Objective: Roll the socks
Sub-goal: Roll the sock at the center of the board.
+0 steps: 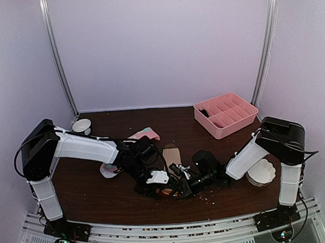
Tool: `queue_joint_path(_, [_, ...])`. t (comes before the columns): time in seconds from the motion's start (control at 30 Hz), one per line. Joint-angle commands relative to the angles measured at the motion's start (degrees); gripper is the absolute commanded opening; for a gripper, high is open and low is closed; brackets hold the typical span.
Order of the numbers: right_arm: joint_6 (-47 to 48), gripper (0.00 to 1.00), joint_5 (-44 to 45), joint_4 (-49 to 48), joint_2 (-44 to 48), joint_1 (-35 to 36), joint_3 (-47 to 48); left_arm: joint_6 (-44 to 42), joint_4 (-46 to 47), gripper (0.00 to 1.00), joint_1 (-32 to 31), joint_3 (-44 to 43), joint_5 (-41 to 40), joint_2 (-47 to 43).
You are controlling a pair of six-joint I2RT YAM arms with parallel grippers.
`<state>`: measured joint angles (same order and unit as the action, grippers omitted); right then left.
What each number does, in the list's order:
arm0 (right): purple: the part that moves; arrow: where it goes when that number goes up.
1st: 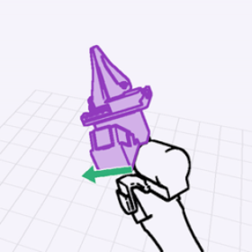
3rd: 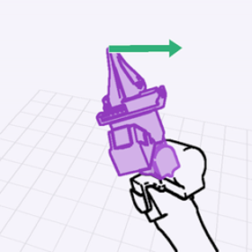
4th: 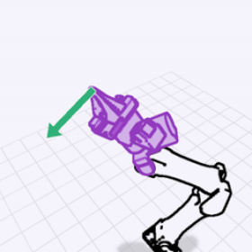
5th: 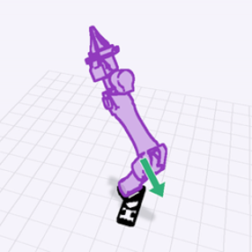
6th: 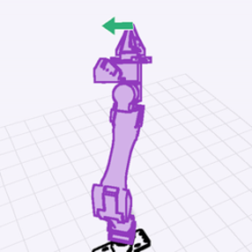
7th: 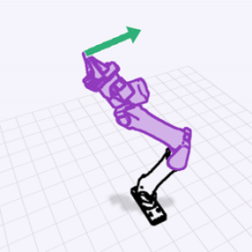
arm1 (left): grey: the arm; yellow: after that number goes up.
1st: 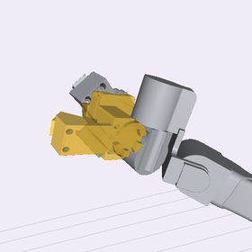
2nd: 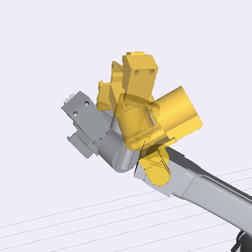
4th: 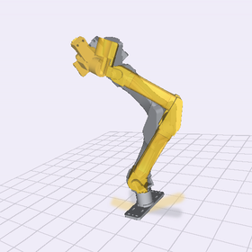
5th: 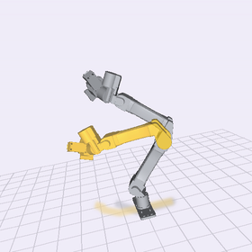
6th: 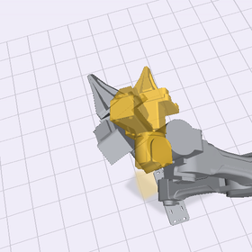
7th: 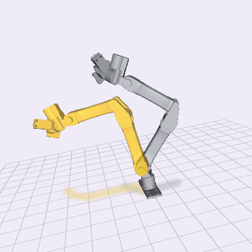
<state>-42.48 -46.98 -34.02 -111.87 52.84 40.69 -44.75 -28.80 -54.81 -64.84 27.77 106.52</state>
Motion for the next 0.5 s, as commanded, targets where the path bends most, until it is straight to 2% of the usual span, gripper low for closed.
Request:
queue_joint_path(0.0, [-1.7,0.0,3.5,9.9,-2.7,-0.3,-1.0,0.1,2.8,0.44,-0.3,-1.9,-1.6,1.3])
queue_joint_path(0.13, [-2.0,0.0,4.4,10.7,-2.7,-0.3,-0.7,0.7,2.8,0.39,-0.8,-2.0,-2.1,2.1])
queue_joint_path(0.3, [-3.8,0.0,5.0,8.9,-3.0,-0.4,-0.7,1.4,2.8,0.28,-1.4,-0.9,-2.1,2.2])
queue_joint_path(0.4, [-4.9,0.0,4.9,7.9,-3.3,-0.3,-0.6,1.5,3.3,0.27,-1.4,0.0,-2.6,1.7])
queue_joint_path(0.47, [-5.3,0.0,4.8,7.9,-3.6,-0.2,-0.4,1.5,3.8,0.32,-1.4,0.6,-2.4,0.5])
